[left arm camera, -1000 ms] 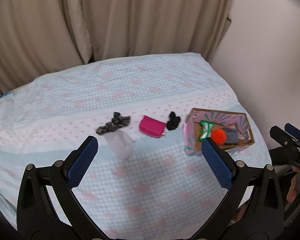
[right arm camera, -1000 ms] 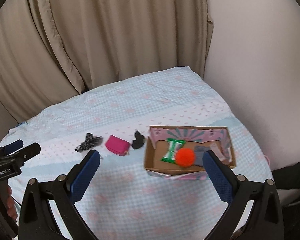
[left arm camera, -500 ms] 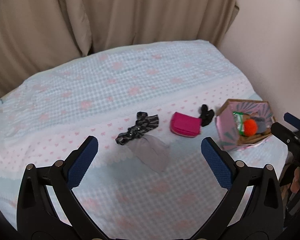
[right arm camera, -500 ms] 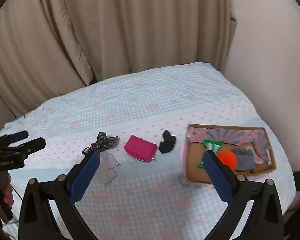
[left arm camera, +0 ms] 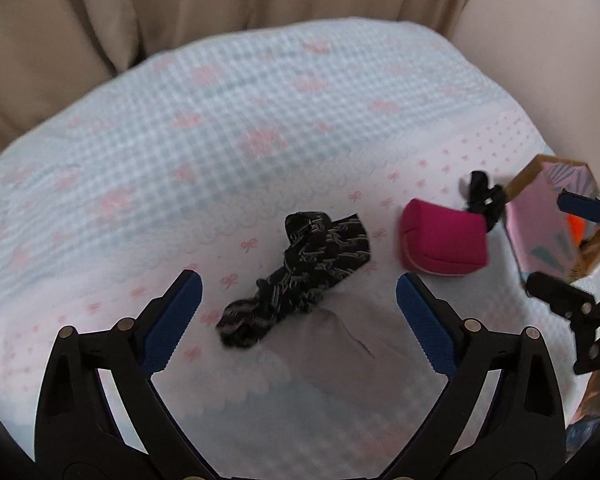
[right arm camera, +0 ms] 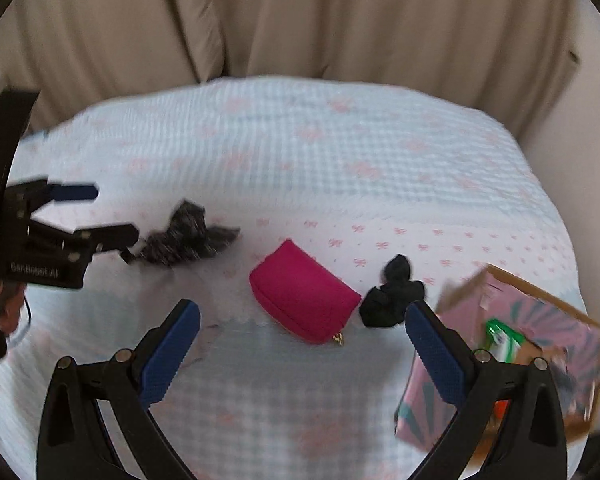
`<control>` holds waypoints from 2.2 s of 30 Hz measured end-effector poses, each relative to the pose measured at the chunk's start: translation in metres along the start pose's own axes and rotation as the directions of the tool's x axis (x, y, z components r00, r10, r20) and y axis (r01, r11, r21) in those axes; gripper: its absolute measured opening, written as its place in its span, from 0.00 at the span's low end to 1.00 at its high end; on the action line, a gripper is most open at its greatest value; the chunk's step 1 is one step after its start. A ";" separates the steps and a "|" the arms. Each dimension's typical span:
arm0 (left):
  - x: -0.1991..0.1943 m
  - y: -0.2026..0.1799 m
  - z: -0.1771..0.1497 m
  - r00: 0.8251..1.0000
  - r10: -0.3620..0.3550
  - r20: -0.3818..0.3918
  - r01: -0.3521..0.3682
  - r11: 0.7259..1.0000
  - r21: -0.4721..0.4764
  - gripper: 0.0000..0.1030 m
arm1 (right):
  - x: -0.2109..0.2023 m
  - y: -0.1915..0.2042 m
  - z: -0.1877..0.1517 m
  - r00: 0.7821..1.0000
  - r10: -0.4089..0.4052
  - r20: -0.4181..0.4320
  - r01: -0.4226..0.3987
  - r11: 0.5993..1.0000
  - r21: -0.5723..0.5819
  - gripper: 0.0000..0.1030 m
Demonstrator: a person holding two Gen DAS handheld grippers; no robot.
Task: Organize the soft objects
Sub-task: 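Move both tools back toward the pink pouch and black scrunchie, then grasp the black patterned scrunchie with left tool while right tool grasps pink pouch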
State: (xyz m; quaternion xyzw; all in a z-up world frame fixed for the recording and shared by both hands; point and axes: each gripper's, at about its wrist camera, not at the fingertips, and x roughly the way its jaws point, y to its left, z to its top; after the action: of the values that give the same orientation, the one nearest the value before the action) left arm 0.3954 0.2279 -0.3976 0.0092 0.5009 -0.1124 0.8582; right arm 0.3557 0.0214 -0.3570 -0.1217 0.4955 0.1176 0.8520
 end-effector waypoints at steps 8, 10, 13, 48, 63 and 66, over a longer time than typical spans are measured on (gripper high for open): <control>0.073 -0.004 -0.006 0.996 -0.021 -0.090 0.028 0.996 0.084 0.94 | 0.085 0.010 0.004 0.991 0.027 -0.134 -0.051 0.983 -0.176 0.99; 0.084 -0.007 -0.006 0.994 -0.028 -0.104 0.040 0.993 0.115 0.94 | 0.102 0.012 0.005 0.985 0.033 -0.168 -0.070 0.973 -0.220 0.99; 0.099 -0.010 -0.004 0.990 -0.047 -0.131 0.066 0.987 0.147 0.91 | 0.124 0.010 0.007 0.973 0.032 -0.227 -0.094 0.959 -0.268 0.99; -0.052 -0.022 0.030 0.997 0.024 -0.071 -0.015 0.991 0.130 0.30 | -0.003 0.007 0.020 0.960 0.203 -0.191 -0.215 0.975 -0.047 0.38; -0.190 -0.122 0.047 0.998 -0.048 0.048 0.045 0.997 0.058 0.30 | -0.183 -0.047 0.011 0.989 0.143 -0.033 -0.136 0.977 0.163 0.38; -0.202 -0.156 0.049 0.997 -0.058 0.050 0.054 0.996 0.069 0.30 | -0.205 -0.066 0.001 0.992 0.122 -0.016 -0.116 0.970 0.214 0.38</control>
State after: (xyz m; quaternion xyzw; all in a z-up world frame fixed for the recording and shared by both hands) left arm 0.3103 0.1072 -0.1836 0.0212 0.4743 -0.1536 0.8666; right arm 0.2793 -0.0566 -0.1715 -0.0014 0.5241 0.1131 0.8441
